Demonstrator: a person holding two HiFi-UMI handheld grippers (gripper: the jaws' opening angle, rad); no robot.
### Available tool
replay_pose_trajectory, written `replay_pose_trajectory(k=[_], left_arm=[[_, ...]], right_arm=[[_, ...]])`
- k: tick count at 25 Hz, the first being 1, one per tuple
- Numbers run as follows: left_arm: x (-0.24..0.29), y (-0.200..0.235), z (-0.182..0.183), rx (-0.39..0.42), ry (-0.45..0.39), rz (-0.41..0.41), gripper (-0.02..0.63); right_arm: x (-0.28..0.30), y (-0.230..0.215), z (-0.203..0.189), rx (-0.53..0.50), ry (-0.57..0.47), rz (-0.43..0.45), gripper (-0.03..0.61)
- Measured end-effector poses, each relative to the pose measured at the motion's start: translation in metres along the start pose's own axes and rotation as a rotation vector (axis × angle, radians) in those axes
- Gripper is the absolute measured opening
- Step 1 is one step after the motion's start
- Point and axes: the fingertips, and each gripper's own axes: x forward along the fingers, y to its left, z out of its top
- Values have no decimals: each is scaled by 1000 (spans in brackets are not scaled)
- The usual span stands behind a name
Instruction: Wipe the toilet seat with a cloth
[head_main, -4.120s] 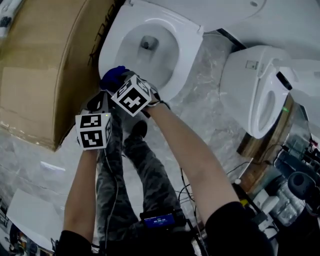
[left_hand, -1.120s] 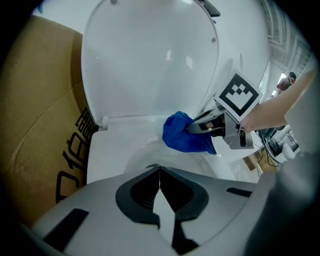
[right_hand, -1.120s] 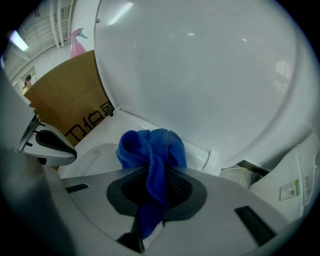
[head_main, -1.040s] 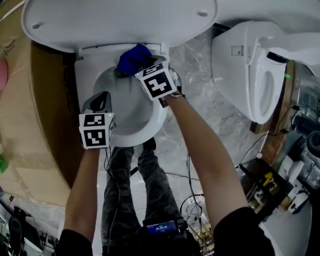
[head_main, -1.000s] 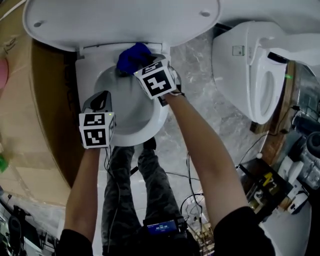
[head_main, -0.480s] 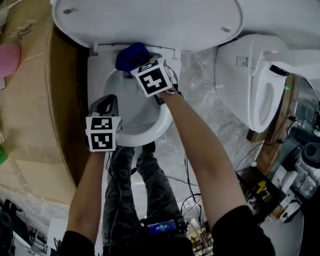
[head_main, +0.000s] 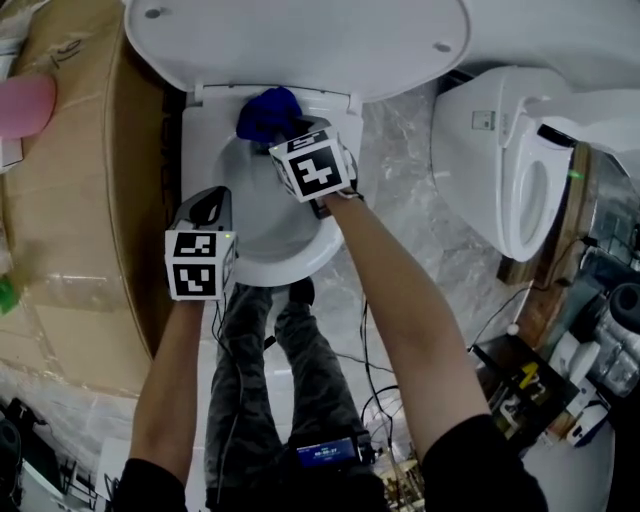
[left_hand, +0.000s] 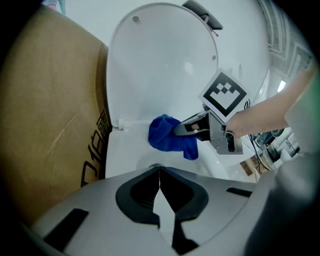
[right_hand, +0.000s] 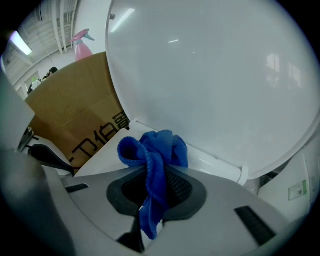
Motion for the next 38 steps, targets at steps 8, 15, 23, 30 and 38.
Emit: replay_pose_trajectory(k=[8,15,23,30,38], left_arm=[[-34,-43,-3,68,-59,-7,12],[-96,-94,-4,153,-75,-25,12],[-188,-148,35,225,-132,-34,12],[-278,-191,90,286,-228,-83,12],[-349,-232,88,309,-248,-83,12]], right_arm=[[-71,2,-13,-2,-114,-7,63],[-174,15,-34,36,-175,3,63],[-315,61,-39,40,-227,32,63],[-422,88,-18,47,-282,25,63],[-516,131,-6,-42,-332,36,63]])
